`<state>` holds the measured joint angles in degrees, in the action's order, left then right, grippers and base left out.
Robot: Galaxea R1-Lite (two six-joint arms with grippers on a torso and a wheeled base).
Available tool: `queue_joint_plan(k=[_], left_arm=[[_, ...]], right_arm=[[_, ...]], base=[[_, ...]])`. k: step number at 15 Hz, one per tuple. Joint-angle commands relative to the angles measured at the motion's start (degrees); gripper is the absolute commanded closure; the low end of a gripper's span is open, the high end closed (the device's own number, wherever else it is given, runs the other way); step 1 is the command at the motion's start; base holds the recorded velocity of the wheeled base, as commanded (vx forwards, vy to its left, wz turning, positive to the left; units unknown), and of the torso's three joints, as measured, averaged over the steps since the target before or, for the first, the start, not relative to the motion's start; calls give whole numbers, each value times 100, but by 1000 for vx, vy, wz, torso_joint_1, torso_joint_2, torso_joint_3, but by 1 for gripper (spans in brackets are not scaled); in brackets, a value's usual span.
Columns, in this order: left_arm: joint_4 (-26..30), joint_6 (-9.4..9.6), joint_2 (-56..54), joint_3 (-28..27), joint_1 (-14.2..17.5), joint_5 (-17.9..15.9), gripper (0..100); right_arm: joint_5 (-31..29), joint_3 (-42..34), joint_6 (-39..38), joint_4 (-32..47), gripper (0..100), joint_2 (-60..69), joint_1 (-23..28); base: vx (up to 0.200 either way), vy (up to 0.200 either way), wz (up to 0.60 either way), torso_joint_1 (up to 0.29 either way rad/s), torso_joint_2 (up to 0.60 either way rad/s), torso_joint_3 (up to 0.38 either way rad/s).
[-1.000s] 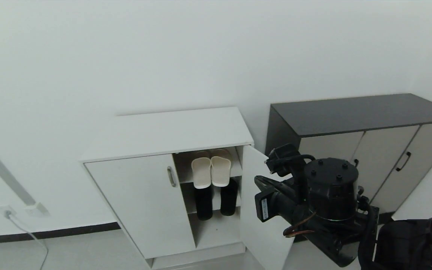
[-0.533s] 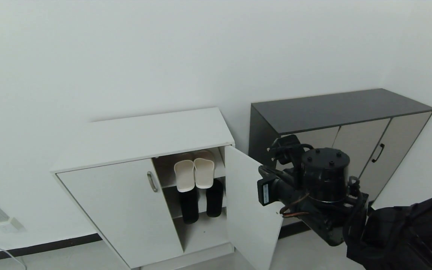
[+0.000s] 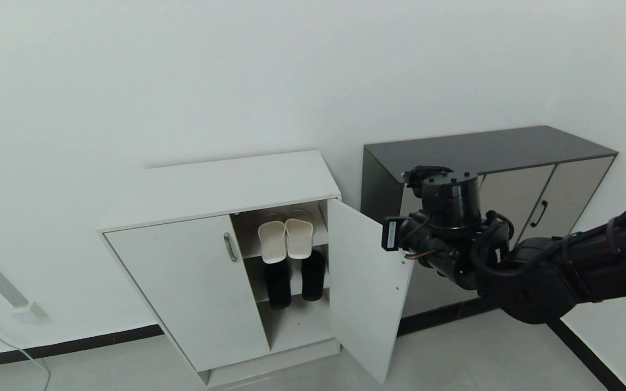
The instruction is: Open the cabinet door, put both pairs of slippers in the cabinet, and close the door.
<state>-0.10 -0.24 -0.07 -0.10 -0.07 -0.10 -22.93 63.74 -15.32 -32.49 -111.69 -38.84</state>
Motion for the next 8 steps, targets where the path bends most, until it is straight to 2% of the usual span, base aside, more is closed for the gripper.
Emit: queue_joint_plan(k=[1,8], left_arm=[[1,-2,7,1,-1,1,100],[1,-2,7,1,7,1,100]], right_arm=[[8,323,-15,-21,100,-433,324],[8,1123,-76,6,100,-1382,764]], base=[[0,0,0,0,0,0],[0,0,0,0,0,0]])
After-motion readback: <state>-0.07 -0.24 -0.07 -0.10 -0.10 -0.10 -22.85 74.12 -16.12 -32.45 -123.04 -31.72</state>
